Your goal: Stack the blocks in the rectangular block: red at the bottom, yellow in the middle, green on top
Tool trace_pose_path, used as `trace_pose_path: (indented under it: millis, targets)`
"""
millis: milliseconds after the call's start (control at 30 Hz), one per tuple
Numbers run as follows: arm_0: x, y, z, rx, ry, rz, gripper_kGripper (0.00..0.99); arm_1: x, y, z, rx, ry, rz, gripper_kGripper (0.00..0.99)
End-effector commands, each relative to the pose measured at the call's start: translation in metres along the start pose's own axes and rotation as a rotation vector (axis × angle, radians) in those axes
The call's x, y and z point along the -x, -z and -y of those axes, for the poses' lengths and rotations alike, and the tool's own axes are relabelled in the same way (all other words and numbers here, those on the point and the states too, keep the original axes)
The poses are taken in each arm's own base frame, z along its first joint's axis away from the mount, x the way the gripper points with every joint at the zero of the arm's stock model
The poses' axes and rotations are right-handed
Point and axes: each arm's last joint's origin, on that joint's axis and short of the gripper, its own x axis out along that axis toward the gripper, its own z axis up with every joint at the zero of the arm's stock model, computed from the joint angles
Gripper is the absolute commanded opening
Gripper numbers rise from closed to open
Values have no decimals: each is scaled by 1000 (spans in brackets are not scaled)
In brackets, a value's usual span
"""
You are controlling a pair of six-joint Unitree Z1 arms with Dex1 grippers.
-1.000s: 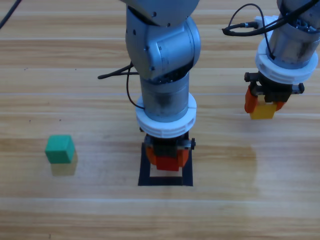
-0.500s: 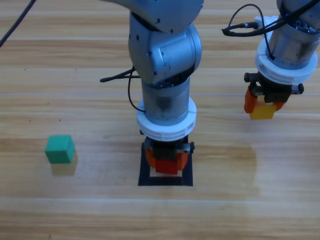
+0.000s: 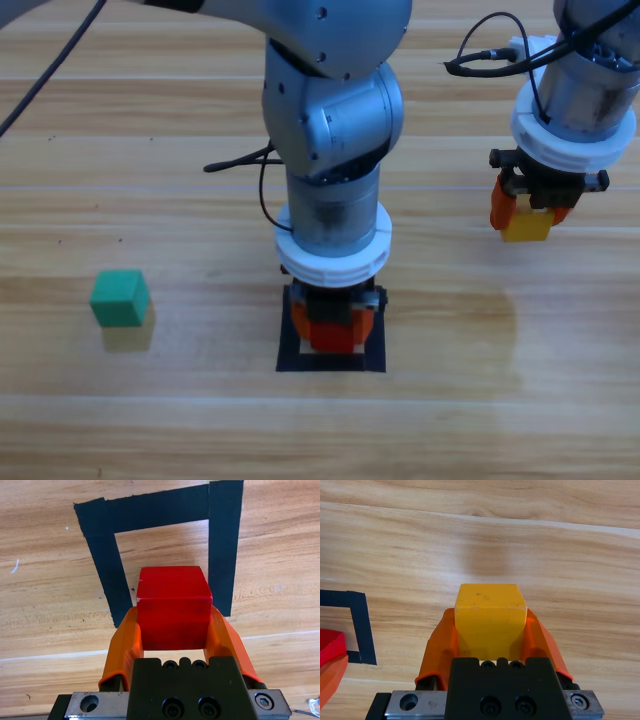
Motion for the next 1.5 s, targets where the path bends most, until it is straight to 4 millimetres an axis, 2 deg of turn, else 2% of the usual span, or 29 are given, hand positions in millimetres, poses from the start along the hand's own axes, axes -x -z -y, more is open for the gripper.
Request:
trace_pose_path:
  millis: [33, 467, 933, 1500]
  targets:
    - [-32, -13, -11, 29, -38, -53, 44, -11, 8, -9, 35, -5, -19, 0]
    - [-26, -14, -8, 65, -18, -41, 55, -12, 8, -8, 35, -4, -17, 0]
    - [-21, -3, 2, 121, -10, -29, 57, -11, 8, -8, 35, -4, -15, 0]
    - [-27, 3, 11, 104, -13, -22, 58, -9, 9, -7, 37, -7, -11, 0]
